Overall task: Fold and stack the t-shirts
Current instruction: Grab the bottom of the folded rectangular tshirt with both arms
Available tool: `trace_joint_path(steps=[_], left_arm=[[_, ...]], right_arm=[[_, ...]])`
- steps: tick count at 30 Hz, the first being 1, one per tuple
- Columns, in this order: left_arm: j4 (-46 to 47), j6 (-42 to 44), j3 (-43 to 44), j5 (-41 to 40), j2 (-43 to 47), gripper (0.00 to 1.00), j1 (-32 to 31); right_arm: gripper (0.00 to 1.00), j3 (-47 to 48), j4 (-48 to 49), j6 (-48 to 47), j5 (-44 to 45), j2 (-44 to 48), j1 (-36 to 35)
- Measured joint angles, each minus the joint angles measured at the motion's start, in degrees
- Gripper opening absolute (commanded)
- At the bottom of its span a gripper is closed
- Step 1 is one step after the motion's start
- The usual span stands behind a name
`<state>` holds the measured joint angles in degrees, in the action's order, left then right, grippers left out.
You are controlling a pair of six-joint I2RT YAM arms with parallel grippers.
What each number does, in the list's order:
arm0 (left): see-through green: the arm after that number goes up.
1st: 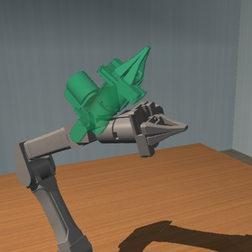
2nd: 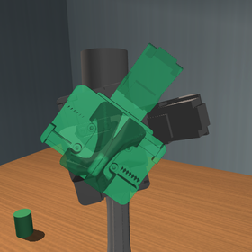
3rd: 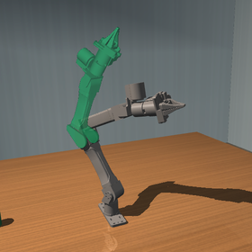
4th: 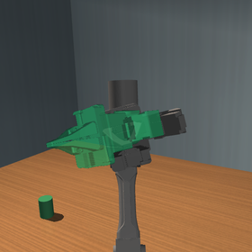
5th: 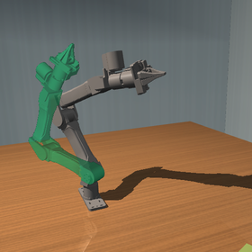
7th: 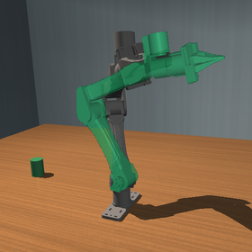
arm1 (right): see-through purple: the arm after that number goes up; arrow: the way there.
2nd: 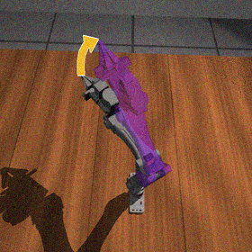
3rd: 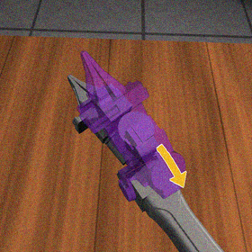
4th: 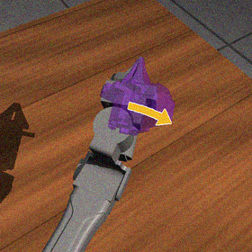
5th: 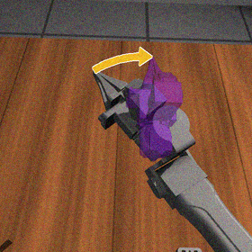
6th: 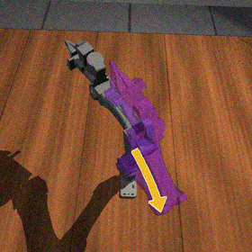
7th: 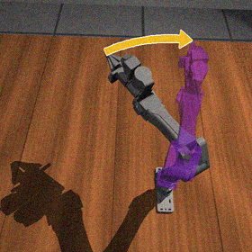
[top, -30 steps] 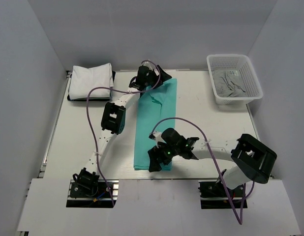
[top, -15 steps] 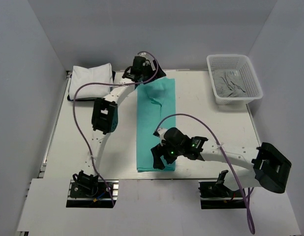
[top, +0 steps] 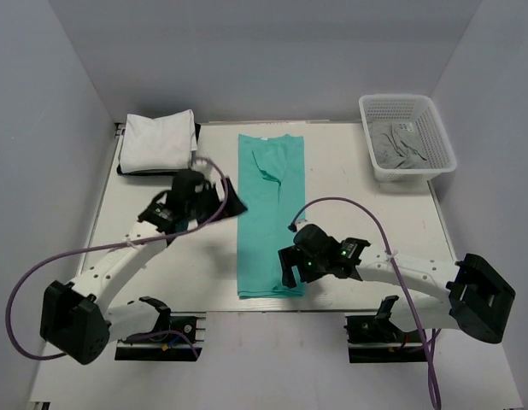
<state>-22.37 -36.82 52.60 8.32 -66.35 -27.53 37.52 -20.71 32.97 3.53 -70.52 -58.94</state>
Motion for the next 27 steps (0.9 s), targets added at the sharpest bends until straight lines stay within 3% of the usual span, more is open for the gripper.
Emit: trace_joint_path(steps=[5, 7, 11, 19, 22, 24, 27], left_arm=[[-13.0, -3.6, -15.4, 1.8, 0.8, 1.0, -3.1], [-16.6, -5.0, -19.3, 4.1, 4.2, 0.92, -4.6], [-15.8, -7.3, -24.8, 9.9, 8.2, 0.92, -8.0], [-10.9, -10.0, -26.2, 13.7, 1.8, 0.84, -13.0], [-7.5, -10.6, -24.9, 14.7, -2.3, 0.73, -13.9], [-6.0, -10.6, -23.7, 14.8, -5.4, 0.6, -14.4], [-4.5, -10.3, -22.3, 14.5, -9.0, 0.45, -14.9]], right_arm=[[0.85, -4.2, -0.8, 1.7, -3.3, 2.6, 0.4], [0.85, -5.2, -0.7, 2.5, -4.9, 2.7, 0.4], [0.83, -7.0, 0.9, 4.4, -7.1, 2.9, 0.5], [0.82, -8.3, 4.6, 7.6, -8.2, 3.1, 1.1], [0.8, -8.3, 4.9, 8.3, -8.2, 2.9, 1.4], [0.78, -8.3, 5.4, 8.7, -8.2, 2.5, 1.6], [0.66, -8.3, 6.1, 9.1, -7.9, 1.8, 2.1]])
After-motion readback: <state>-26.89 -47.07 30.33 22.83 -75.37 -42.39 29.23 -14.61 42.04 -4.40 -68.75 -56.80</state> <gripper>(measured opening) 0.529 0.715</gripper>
